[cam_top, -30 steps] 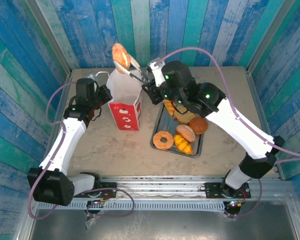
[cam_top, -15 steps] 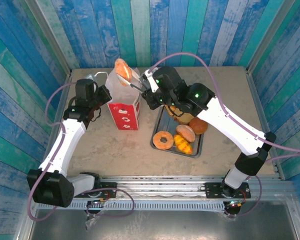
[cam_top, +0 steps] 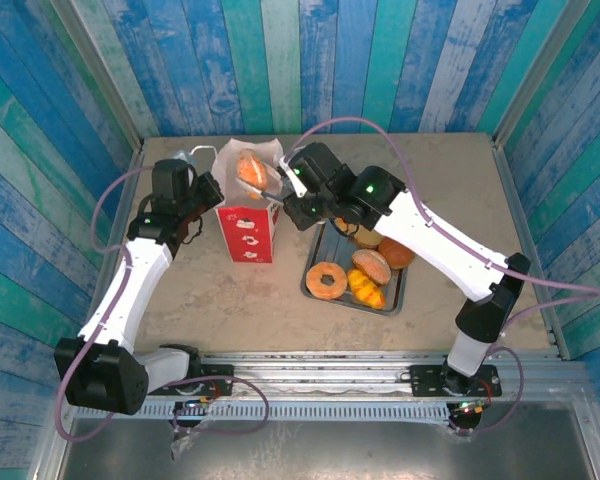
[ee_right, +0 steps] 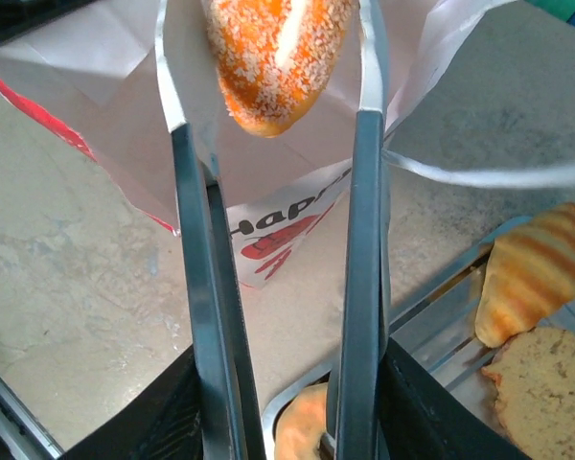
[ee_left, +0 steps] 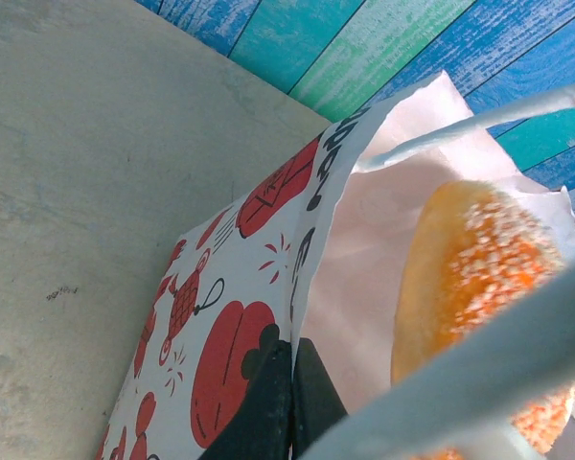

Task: Place the fake bread into the paper bag

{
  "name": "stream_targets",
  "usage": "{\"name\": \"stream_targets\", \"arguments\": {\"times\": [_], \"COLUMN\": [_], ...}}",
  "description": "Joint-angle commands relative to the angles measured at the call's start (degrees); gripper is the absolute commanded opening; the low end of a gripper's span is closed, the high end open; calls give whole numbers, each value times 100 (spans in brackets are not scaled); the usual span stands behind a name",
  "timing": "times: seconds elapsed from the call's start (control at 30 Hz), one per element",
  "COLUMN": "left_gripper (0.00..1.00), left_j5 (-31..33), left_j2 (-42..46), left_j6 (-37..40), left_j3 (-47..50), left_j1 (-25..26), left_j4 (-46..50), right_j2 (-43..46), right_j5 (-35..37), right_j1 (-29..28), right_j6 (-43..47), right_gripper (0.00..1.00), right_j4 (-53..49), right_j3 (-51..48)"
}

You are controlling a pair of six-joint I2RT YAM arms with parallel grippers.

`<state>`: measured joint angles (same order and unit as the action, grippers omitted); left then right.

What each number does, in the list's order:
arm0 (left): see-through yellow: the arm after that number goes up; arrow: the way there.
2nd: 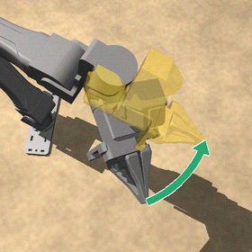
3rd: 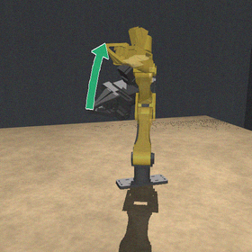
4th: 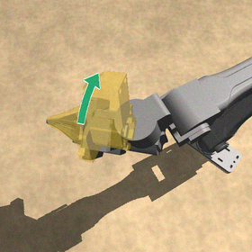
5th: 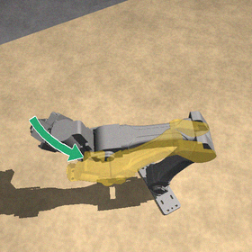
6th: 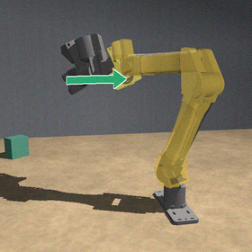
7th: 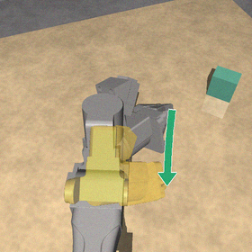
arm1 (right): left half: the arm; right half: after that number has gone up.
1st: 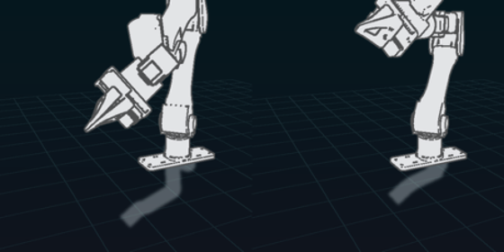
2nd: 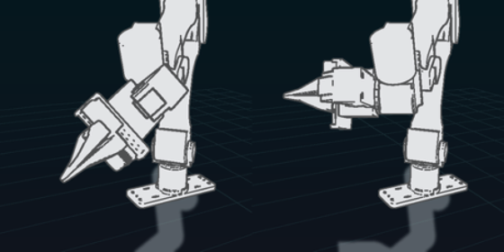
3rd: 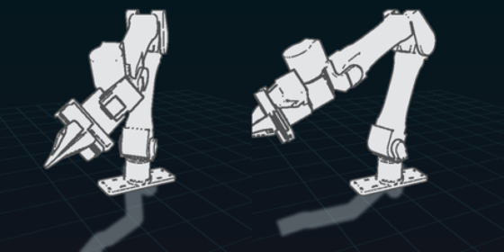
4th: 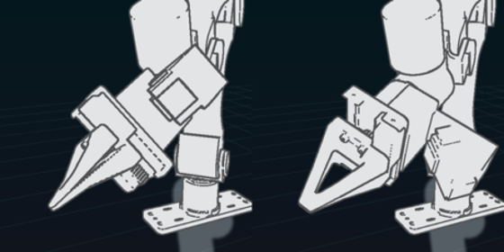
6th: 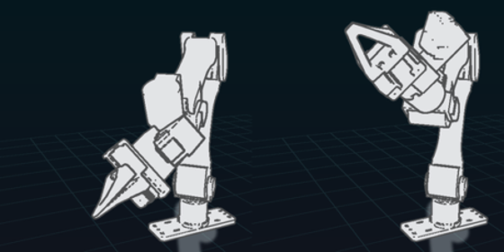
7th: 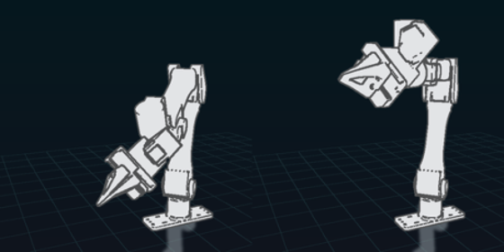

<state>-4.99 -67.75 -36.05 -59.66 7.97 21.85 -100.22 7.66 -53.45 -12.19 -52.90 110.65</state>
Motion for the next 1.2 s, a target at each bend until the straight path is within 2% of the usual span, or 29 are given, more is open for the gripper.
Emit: {"name": "stream_targets", "arguments": {"times": [0.0,0.33,0.7,0.93,1.17], "left_gripper": [0,0,1,26,56], "left_j5": [16,-97,-182,-214,86], "left_j2": [263,245,42,6,242], "left_j6": [-31,-147,-174,-22,335], "left_j3": [61,156,165,184,-10], "left_j1": [-14,-14,-14,-14,-10], "left_j4": [-162,-357,-545,-561,-219], "right_j2": [3,-24,421,1003,1930], "right_j5": [107,296,299,474,523], "right_j1": [-22,-18,84,376,1144], "right_j6": [32,55,46,-112,-517], "right_gripper": [48,50,49,48,48], "right_j4": [2,8,438,595,538], "right_j3": [255,650,1097,856,-227]}}
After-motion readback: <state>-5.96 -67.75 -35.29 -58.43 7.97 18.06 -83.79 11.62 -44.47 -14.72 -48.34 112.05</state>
